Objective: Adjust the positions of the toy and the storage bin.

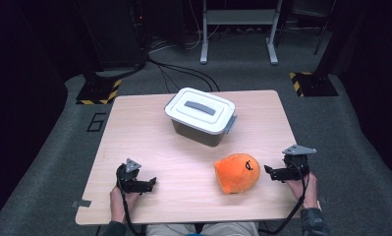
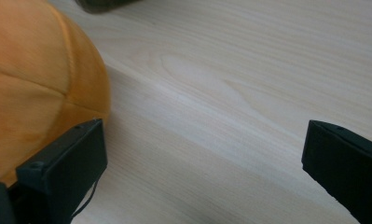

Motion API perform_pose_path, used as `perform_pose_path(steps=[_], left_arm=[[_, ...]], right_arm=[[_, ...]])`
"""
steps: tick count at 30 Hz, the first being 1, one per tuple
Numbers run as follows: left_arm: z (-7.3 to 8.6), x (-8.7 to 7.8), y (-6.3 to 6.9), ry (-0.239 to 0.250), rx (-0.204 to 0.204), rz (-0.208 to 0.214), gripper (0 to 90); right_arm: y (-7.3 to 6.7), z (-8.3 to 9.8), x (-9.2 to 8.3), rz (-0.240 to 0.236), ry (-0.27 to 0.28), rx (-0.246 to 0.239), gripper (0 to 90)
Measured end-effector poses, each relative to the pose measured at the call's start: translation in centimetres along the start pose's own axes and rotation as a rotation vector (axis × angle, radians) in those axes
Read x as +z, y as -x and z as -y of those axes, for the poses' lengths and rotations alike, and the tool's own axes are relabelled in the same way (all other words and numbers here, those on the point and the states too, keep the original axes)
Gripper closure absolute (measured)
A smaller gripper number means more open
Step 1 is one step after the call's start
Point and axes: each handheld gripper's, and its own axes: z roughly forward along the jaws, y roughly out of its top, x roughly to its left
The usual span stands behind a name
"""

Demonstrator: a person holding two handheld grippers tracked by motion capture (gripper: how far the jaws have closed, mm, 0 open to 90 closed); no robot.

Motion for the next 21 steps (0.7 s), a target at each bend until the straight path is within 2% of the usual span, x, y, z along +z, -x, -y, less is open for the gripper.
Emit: perform_pose_path(steps=[4, 7, 13, 21], left_arm=[[0.0, 0.0, 0.0, 0.001, 0.0, 0.0, 0.0], [0.0, 0.0, 0.0, 0.0, 0.001, 0.0, 0.1], [0.0, 0.0, 0.0, -0.001, 0.001, 0.0, 0.1], [0.0, 0.0, 0.0, -0.001, 0.001, 0.0, 0.1]], right_arm=[[-0.6, -1.0, -1.2, -0.011, 0.015, -0.039, 0.0], [-0.9, -1.6, -1.9, -0.047, 0.037, -0.052, 0.0], [-2.0, -2.9, -3.0, -0.11, 0.07, -0.125, 0.0], [-4.6, -4.8, -2.9, -0.168, 0.053, -0.228, 0.0]])
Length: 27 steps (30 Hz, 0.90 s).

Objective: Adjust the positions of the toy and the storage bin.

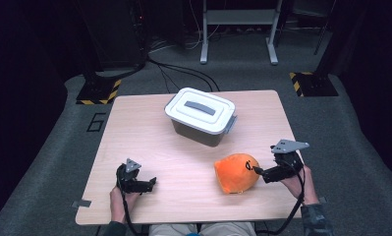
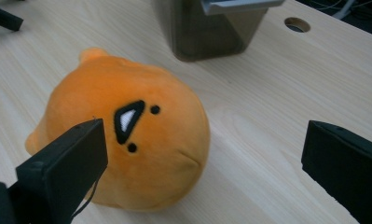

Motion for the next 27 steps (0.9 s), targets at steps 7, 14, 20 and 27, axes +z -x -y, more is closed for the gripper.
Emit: perform_pose_path(steps=[7, 14, 20, 27], left_arm=[[0.0, 0.0, 0.0, 0.001, -0.001, -0.001, 0.1], [0.0, 0.0, 0.0, 0.0, 0.0, 0.0, 0.1], [0.0, 0.0, 0.0, 0.003, -0.001, -0.001, 0.2], [0.0, 0.0, 0.0, 0.004, 0.001, -0.004, 0.3]], right_arm=[[-2.0, -1.6, 1.8, -0.073, -0.043, -0.094, 0.4], [-3.9, -2.0, 4.3, -0.151, -0.112, -0.172, 0.7], [-4.4, -1.1, 5.6, -0.088, -0.136, -0.182, 6.2], [-3.9, 0.0, 6.0, -0.092, -0.129, -0.121, 32.6]])
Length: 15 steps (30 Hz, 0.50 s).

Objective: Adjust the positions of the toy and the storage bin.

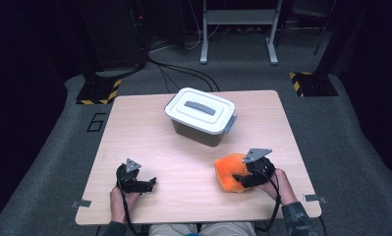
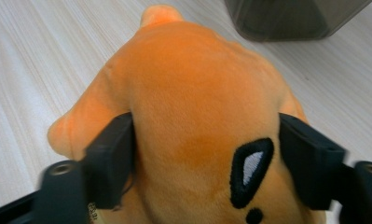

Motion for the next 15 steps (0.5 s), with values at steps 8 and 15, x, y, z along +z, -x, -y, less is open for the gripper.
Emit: perform_pose_path(steps=[8, 15], left_arm=[[0.0, 0.0, 0.0, 0.008, -0.004, -0.003, 0.6], [0.0, 0.1, 0.0, 0.01, -0.006, -0.003, 0.7]], right_arm=[[0.3, 1.5, -0.8, -0.016, 0.075, 0.077, 61.5], [0.1, 1.6, -1.9, 0.036, 0.117, 0.109, 64.2]])
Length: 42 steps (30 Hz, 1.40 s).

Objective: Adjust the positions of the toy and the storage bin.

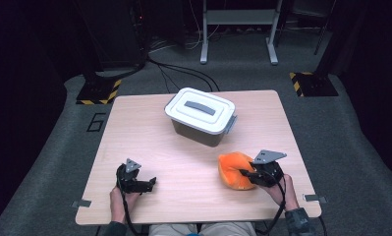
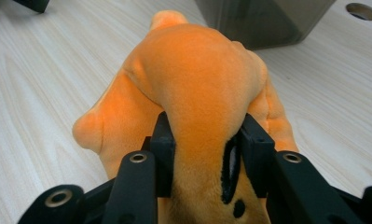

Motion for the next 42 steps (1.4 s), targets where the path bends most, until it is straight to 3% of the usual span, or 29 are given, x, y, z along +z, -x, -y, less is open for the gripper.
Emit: perform_pose_path(steps=[2, 10, 29, 42], left_arm=[[0.0, 0.0, 0.0, -0.001, -0.001, 0.001, 0.7], [0.0, 0.0, 0.0, -0.005, 0.001, 0.001, 0.7], [0.0, 0.0, 0.0, -0.002, 0.001, 0.0, 0.7], [0.0, 0.0, -0.1, -0.007, 0.008, 0.001, 0.7]], right_arm=[[0.1, 0.0, -0.3, 0.028, -0.006, 0.003, 64.1], [1.3, 0.1, -1.4, 0.124, 0.002, 0.089, 63.1], [5.6, -0.8, -1.7, 0.368, 0.014, 0.273, 60.6], [8.2, -1.8, -0.8, 0.486, -0.019, 0.327, 58.6]])
